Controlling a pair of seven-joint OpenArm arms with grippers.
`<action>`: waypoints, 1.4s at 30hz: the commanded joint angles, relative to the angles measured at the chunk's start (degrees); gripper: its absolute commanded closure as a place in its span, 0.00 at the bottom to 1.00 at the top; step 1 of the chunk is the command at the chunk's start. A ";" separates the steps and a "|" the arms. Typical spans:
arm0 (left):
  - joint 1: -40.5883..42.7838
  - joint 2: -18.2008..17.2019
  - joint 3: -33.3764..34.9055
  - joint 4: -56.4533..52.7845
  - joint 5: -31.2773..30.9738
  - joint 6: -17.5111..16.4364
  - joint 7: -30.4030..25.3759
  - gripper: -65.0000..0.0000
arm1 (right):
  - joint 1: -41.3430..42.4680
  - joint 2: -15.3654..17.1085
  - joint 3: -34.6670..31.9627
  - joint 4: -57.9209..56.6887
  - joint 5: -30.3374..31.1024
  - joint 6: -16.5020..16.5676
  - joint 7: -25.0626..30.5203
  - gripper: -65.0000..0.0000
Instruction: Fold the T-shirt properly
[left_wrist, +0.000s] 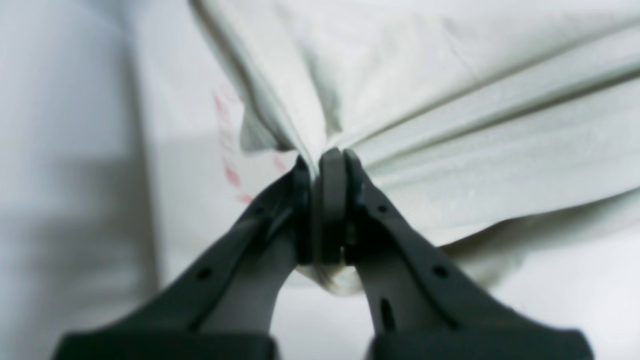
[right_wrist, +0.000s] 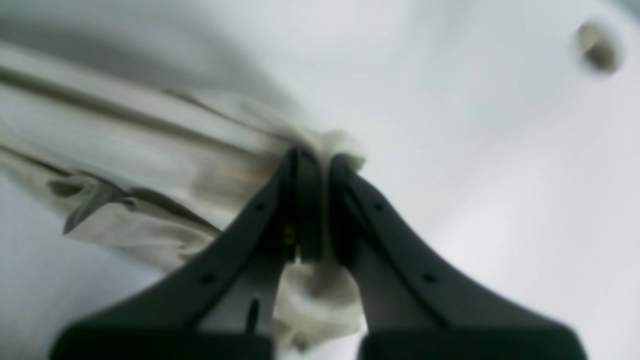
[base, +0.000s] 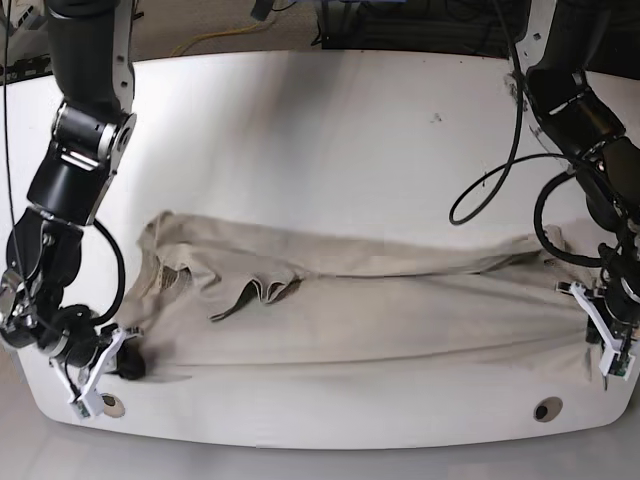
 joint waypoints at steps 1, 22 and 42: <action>-5.25 -1.14 -0.33 3.83 1.23 0.25 1.06 1.00 | 6.53 2.84 0.20 0.88 -0.27 -0.36 -0.28 1.00; -20.11 -5.45 7.14 7.08 0.71 0.25 2.55 1.00 | 24.11 8.82 -7.45 1.14 4.75 -0.36 -9.69 1.00; 18.14 -7.47 4.24 13.41 -14.94 0.25 2.55 1.00 | -20.81 9.52 8.28 13.28 17.05 -0.36 -9.87 1.00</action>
